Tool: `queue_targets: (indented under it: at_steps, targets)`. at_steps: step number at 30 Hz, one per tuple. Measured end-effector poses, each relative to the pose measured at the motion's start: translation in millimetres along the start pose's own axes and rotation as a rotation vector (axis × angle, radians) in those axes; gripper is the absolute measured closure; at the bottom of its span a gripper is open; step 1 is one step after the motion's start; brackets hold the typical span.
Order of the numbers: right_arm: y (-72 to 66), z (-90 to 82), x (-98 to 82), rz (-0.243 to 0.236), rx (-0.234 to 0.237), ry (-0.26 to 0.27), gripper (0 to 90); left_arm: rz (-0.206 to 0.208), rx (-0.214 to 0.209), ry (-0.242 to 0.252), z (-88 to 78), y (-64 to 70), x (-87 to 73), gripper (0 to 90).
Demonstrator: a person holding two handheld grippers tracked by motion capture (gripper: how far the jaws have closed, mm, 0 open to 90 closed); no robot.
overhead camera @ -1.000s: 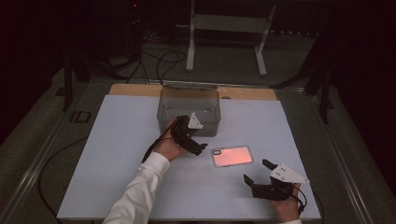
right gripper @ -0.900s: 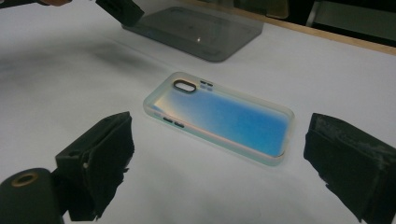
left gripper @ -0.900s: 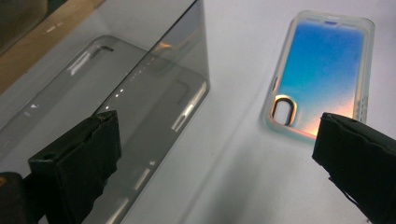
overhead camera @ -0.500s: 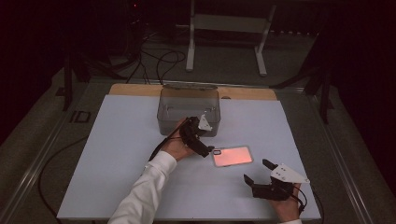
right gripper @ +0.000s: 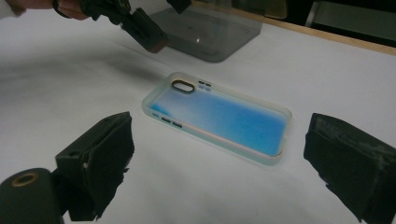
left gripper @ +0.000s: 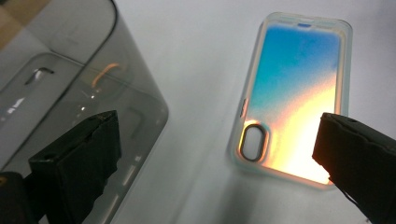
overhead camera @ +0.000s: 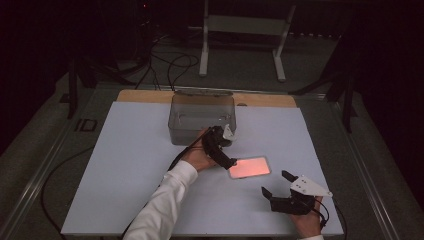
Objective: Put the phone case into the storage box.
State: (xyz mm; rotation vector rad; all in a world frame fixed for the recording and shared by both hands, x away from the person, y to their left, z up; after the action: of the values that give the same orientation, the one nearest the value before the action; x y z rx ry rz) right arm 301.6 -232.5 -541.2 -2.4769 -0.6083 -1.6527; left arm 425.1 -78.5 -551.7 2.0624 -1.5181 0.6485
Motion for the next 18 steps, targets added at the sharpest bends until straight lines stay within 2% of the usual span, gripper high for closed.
queue_targets:
  at_steps: [6, 10, 18]
  targets:
    - [0.2, -0.6, 0.2, 0.002, 0.002, 0.000, 8.2, -0.008, -0.018, -0.017, 13.5, 0.7, 1.2, 2.6]
    - [1.0, -1.1, 0.3, 0.007, 0.002, 0.001, 8.3, -0.030, -0.040, -0.038, 21.5, 1.9, 0.8, 5.1]
    - [0.8, -1.1, 0.5, 0.006, 0.003, 0.002, 8.2, -0.027, -0.056, -0.034, 24.6, 3.3, 10.0, 9.2]
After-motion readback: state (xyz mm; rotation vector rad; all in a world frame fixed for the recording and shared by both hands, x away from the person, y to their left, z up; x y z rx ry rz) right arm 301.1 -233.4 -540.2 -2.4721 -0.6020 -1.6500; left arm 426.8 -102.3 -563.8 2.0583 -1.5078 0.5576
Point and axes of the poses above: each handheld gripper's, and its own axes: z roughly forward along the jaws, x roughly out of its top, y roughly to its right, the point moved 10 cm from there along z, roughly forward along the jaws, and after that the axes turned 15 degrees about -x, right-handed, at the moved point
